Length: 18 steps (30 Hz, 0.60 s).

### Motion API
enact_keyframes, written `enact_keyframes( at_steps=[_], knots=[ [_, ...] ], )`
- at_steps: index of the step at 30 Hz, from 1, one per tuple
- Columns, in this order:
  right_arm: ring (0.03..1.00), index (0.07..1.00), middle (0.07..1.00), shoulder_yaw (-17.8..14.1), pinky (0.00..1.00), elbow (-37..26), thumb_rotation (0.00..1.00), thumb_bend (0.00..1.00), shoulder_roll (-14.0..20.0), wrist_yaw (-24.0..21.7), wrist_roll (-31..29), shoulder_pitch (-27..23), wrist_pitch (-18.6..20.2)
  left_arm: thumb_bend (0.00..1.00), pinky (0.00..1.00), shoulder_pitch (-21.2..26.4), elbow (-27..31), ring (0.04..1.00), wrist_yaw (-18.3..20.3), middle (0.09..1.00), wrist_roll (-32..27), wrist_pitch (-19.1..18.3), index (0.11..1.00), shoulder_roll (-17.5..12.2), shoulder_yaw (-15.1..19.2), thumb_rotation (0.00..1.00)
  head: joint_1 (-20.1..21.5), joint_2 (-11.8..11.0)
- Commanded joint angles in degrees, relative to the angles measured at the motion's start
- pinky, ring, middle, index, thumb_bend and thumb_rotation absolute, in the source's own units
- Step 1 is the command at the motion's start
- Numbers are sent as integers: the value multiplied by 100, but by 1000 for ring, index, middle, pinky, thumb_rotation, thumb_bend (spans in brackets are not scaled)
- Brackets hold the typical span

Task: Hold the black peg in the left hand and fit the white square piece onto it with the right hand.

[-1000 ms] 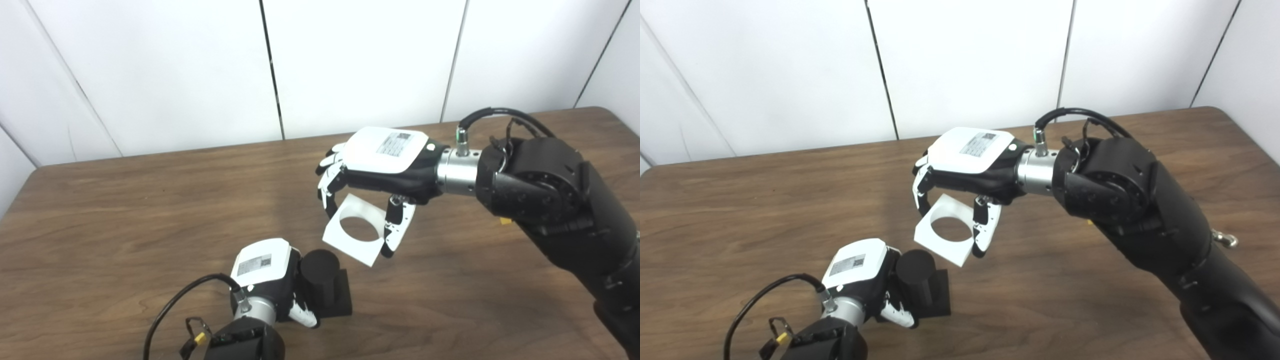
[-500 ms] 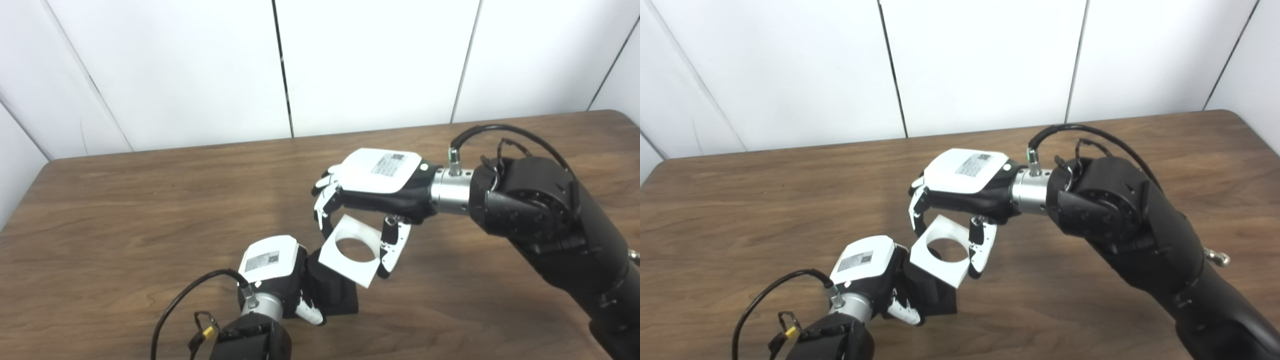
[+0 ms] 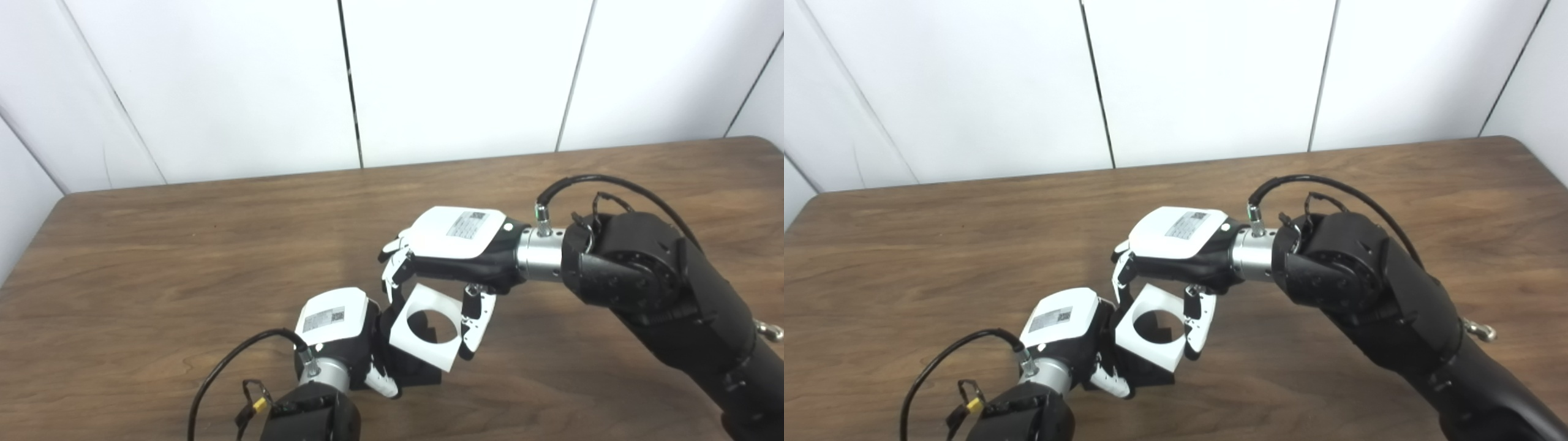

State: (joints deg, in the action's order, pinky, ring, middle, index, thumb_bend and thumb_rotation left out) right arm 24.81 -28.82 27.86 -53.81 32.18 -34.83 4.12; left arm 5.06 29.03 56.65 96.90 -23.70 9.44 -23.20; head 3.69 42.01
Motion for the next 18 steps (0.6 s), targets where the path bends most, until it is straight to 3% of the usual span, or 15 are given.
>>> enact_keyframes(
  at_steps=[1,18],
  knots=[
    [899,483,766,-16,894,90,134,525,-64,254,47,-103,-271,524,787,-95,-362,844,362,809,-31,-23,486,893,-133,61,3,6],
    [904,482,763,199,917,529,130,524,-351,507,204,-144,-743,524,798,-130,-535,859,251,806,133,-109,489,1017,-186,61,-179,51]
  ],
)
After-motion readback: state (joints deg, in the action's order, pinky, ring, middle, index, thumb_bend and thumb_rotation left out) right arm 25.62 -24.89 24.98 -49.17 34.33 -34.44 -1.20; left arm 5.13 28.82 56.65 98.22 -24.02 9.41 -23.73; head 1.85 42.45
